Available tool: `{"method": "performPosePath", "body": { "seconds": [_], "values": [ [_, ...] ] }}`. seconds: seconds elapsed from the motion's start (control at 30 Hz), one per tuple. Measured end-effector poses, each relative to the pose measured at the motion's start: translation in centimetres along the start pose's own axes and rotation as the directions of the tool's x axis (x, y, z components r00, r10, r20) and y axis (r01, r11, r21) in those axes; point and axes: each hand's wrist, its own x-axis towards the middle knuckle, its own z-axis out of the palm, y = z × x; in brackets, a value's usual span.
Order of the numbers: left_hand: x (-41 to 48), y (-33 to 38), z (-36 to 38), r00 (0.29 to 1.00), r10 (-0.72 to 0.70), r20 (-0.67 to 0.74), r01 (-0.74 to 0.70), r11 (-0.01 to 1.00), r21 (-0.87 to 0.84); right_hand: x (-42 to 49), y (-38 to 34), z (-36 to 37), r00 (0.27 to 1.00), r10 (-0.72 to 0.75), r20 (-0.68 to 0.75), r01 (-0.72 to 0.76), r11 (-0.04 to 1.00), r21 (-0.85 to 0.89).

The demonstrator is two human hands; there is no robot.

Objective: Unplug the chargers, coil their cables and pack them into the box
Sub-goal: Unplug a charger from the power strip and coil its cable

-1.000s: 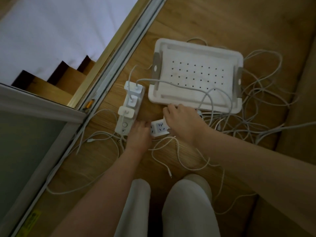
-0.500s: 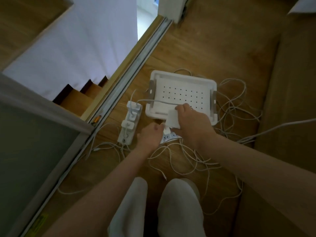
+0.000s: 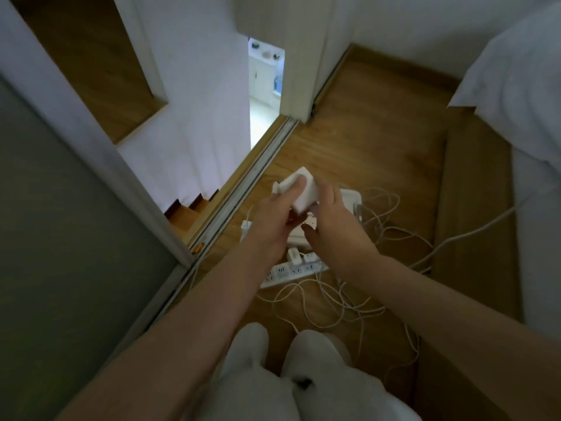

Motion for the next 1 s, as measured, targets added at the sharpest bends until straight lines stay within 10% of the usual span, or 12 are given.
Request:
{"method": "performPosePath", "body": {
  "seconds": [0.37, 0.6, 0.73, 1.0],
  "values": [
    [-6.2, 5.0, 0.9, 0.997, 0.061, -0.054, -0.076, 0.939, -0.335, -2.9, -3.6, -4.0, 0.994, -0.047, 0.100, 0.012, 0.947, 0.322],
    [-8.6, 7.8, -1.5, 0.995, 0.085, 0.049, -0.068, 0.958, -0.277, -4.7, -0.5, -2.9, 0.930, -0.003, 0.368, -0.062, 0.984, 0.165],
    [-9.7, 8.0, -4.5, 0.972, 0.015, 0.236, -0.033, 0.997, 0.076, -4.7, 0.6, -3.7, 0.948, 0.003, 0.318, -0.036, 0.994, 0.100],
    [-11.6, 8.3, -6.1, 0.944, -0.071, 0.321, -0.165, 0.744, 0.648, -2.8, -2.2, -4.8, 0.969, -0.065, 0.239, 0.098, 0.987, -0.130]
  ]
}}
